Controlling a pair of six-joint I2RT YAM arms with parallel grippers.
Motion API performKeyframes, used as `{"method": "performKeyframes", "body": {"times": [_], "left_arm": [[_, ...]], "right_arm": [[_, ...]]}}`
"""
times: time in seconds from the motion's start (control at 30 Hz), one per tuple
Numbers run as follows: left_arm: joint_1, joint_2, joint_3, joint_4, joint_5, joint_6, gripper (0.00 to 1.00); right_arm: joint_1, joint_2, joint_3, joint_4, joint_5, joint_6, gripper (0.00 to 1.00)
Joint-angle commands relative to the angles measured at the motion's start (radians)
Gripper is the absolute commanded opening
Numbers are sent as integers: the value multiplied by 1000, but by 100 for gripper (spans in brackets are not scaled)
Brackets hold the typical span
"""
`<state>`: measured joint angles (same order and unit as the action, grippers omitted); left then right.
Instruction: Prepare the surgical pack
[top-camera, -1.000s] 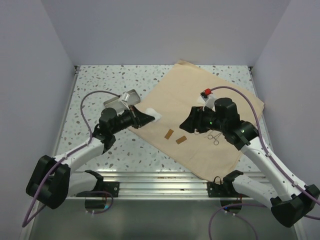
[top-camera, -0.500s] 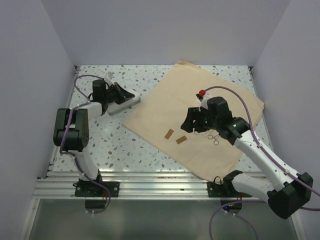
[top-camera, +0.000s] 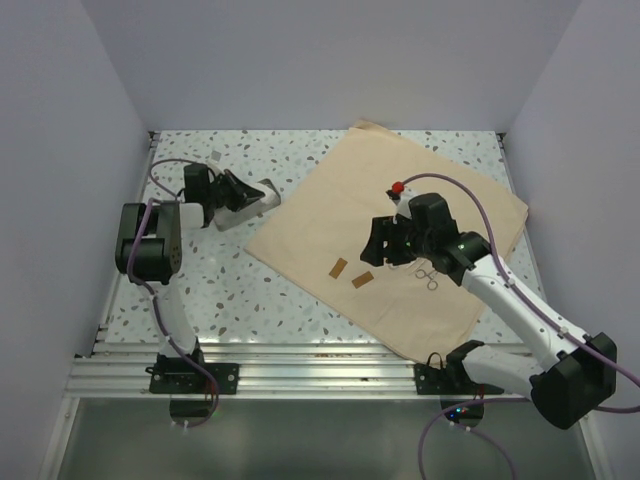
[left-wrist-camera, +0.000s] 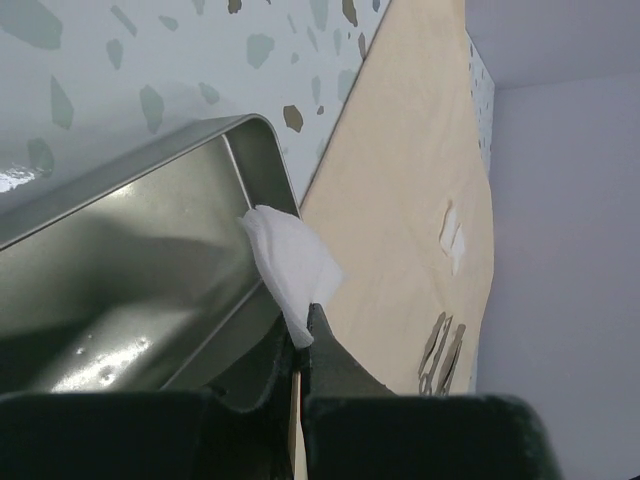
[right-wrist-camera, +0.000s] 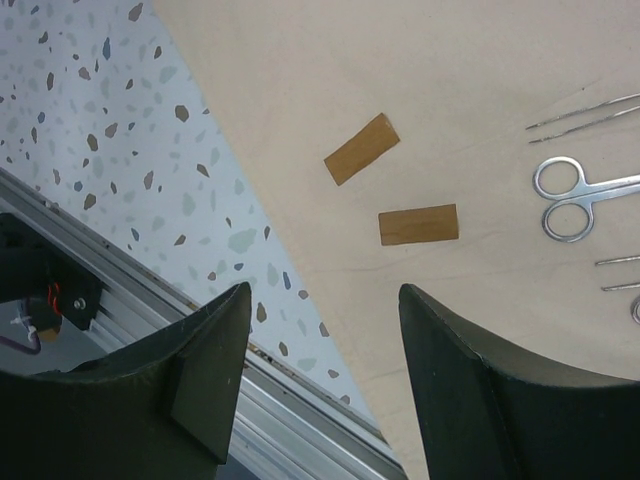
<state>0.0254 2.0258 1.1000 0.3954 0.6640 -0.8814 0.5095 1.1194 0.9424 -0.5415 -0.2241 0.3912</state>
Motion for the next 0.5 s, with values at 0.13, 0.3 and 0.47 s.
{"method": "performKeyframes", "body": {"times": [0.13,0.3,0.47], "left_arm": [[10,62,66,20,-9,2,0],[10,76,80,-10,-33,19,0],[10,86,106,-62,-63,50,0]], "right_arm": [[-8,11,2,49,-24,-28,65],[-11,23,-2,66,-40,-22,65],[-11,37,-13,84,-41,-12,65]]}}
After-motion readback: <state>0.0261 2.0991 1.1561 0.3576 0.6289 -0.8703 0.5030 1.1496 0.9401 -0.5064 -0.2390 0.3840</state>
